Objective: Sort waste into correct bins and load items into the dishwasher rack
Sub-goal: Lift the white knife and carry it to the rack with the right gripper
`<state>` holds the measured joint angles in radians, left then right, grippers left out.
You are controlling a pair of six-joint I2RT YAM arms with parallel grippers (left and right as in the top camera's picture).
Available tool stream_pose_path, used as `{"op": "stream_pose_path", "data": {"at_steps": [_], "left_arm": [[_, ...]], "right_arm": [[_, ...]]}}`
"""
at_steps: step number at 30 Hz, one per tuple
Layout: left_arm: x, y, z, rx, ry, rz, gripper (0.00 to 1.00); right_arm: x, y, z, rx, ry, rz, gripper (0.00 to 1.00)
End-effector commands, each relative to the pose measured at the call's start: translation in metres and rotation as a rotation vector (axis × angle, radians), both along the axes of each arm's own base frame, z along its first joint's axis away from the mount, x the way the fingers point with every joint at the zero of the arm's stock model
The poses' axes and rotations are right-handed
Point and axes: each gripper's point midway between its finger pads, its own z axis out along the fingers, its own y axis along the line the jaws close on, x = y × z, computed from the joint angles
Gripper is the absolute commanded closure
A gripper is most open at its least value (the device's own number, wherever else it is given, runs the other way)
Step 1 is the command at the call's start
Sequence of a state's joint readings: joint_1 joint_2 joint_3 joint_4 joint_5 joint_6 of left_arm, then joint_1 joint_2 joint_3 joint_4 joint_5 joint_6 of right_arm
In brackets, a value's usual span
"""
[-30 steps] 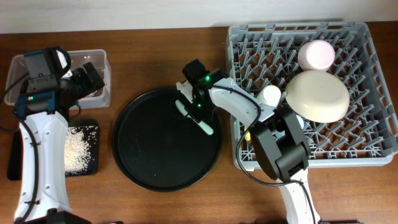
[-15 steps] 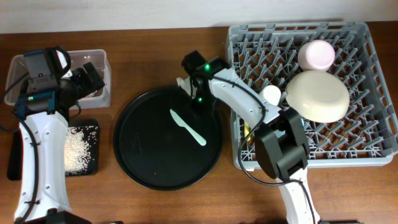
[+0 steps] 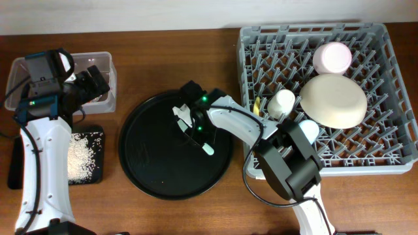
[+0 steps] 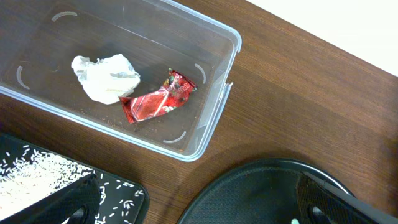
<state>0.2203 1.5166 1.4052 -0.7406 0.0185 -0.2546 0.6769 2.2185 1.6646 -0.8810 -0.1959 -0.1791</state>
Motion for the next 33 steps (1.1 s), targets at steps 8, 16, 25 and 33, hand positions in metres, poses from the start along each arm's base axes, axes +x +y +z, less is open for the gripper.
{"op": "stream_pose_path", "data": {"at_steps": [8,16,25,33], "left_arm": [[0.002,0.002,0.008,0.005,-0.019,0.003,0.01],[0.002,0.002,0.008,0.005,-0.019,0.003,0.01],[0.002,0.002,0.008,0.005,-0.019,0.003,0.01],[0.002,0.002,0.008,0.005,-0.019,0.003,0.01]], "right_arm": [[-0.012,-0.017,-0.025,-0.065,0.037,-0.008,0.89],[0.001,-0.006,0.019,-0.047,0.023,-0.009,0.89],[0.033,-0.007,0.11,0.009,-0.034,-0.114,0.9],[0.076,-0.114,0.171,0.023,-0.007,-0.541,0.92]]}}
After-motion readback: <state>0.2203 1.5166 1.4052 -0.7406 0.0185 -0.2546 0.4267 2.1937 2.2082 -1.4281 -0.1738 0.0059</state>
